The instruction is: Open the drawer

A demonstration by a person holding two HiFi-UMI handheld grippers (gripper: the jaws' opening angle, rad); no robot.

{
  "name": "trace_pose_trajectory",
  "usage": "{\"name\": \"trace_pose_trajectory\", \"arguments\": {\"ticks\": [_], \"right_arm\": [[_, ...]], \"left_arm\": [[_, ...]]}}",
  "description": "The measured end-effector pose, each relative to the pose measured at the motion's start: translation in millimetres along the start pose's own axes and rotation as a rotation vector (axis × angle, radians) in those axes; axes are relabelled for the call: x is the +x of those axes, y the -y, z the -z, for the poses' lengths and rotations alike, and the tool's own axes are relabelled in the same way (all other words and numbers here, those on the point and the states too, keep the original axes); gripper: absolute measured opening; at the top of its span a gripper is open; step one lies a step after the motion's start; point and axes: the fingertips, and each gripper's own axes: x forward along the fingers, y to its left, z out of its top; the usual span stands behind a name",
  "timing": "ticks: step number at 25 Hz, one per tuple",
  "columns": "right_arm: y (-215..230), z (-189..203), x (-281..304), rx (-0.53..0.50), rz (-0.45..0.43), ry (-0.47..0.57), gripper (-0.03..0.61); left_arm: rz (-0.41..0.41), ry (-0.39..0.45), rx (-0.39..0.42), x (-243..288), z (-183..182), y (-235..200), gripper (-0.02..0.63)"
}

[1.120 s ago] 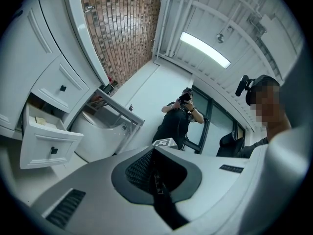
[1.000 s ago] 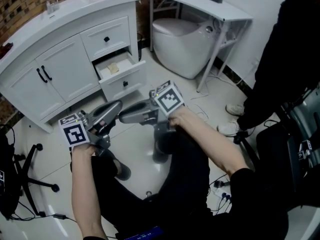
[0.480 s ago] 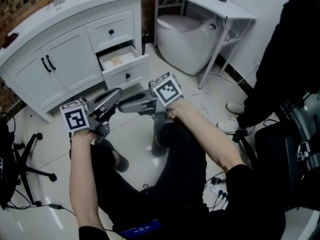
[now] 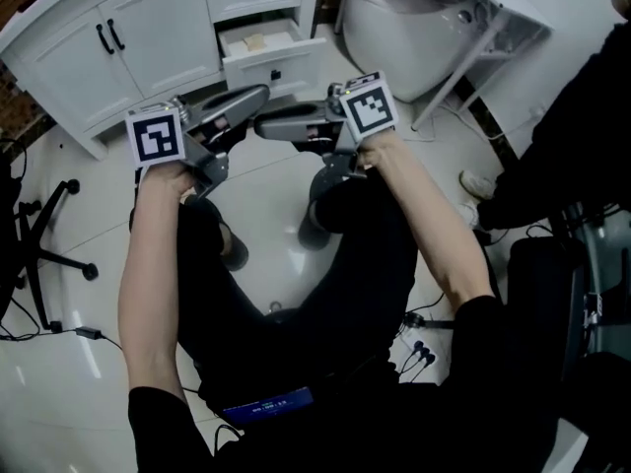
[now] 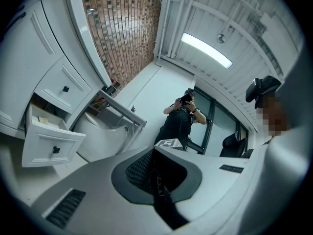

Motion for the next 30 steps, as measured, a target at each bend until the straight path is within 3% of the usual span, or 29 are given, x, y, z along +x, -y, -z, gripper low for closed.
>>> {"name": "trace_pose_trajectory", "arguments": {"ticks": [13,30], "right_arm": [[-1.4,-3.5,2.4,-0.003,-0.017,0.022,0.075],[-1.0,-3.5,1.0,-0.011,-0.007,0.014,0.074]], "left_arm": [[-0.005,0.018,-0.044,0.4,2.0,-1.8,-0.009],[-0.008,0.008,-0.024,0.1,1.0,-1.7,-0.009]]}}
